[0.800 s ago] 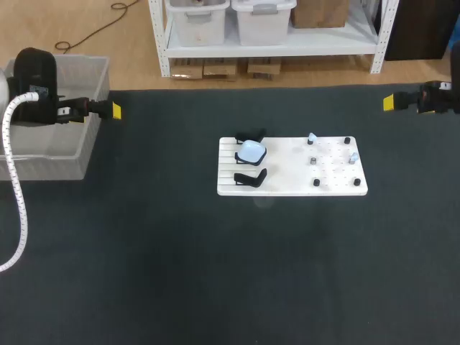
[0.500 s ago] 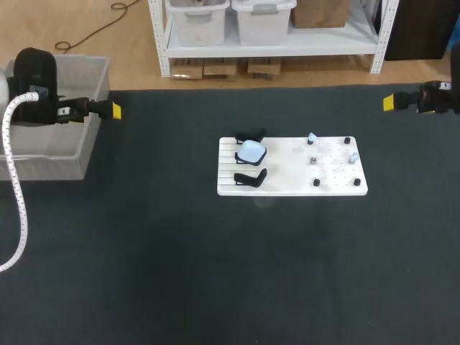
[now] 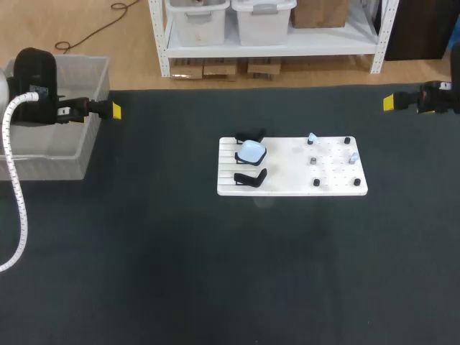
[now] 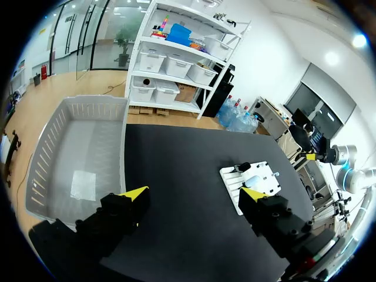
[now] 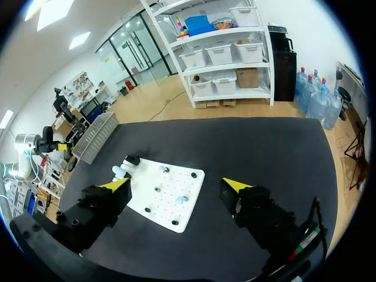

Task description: Pick up each earbud case from the left stands, insert the matching earbuds, close the lid, and place the case in the box.

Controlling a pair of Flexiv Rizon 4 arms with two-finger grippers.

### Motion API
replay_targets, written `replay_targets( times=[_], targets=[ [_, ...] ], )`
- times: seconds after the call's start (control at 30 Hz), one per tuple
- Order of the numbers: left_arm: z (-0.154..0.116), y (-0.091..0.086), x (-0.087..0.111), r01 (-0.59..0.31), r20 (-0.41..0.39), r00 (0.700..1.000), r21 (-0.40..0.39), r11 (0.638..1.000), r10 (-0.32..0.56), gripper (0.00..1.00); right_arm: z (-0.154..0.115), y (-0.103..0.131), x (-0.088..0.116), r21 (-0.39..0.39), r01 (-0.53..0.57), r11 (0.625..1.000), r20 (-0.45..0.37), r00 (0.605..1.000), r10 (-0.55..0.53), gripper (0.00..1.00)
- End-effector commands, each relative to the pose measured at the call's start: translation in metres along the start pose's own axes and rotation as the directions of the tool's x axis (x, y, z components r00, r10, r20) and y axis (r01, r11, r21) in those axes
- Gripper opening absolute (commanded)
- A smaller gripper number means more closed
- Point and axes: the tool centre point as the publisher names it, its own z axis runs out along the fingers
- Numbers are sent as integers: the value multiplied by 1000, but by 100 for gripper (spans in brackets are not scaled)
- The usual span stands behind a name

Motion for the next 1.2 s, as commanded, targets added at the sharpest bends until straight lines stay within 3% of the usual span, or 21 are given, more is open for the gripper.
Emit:
replay_targets(
  times=[0.03, 0.27, 0.4, 0.53, 0.6, 0.7, 0.83, 1.0, 1.2],
  targets=[
    [0, -1, -1, 1, -5, 1000, -7, 1000, -1, 100, 0, 0, 0, 1, 0, 1000, 0, 1000, 0, 100],
    [1, -8, -3, -38, -1, 999, 34, 999, 38, 100, 0, 0, 0, 1, 0, 1000, 0, 1000, 0, 100],
    [-2, -15, -8, -132, 25, 991, 92, 987, 131, 100, 0, 0, 0, 1, 0, 1000, 0, 1000, 0, 100],
    [-3, -25, -15, -269, 58, 963, 134, 954, 264, 100, 0, 0, 0, 1, 0, 1000, 0, 1000, 0, 100],
    [-6, -30, -19, -351, 71, 936, 184, 918, 344, 100, 0, 0, 0, 1, 0, 1000, 0, 1000, 0, 100],
    [-12, -39, -25, -469, 108, 882, 286, 835, 458, 100, 0, 0, 0, 1, 0, 1000, 0, 1000, 0, 100],
    [-16, -51, -31, -589, 120, 802, 328, 739, 586, 100, 0, 0, 0, 1, 0, 1000, 0, 1000, 0, 100],
    [-6, -61, -35, -686, 108, 709, 336, 646, 697, 100, 0, 0, 0, 1, 0, 1000, 0, 1000, 0, 100],
    [12, -68, -34, -740, 130, 626, 410, 533, 769, 100, 0, 0, 0, 1, 0, 1000, 0, 1000, 0, 100]
  ],
)
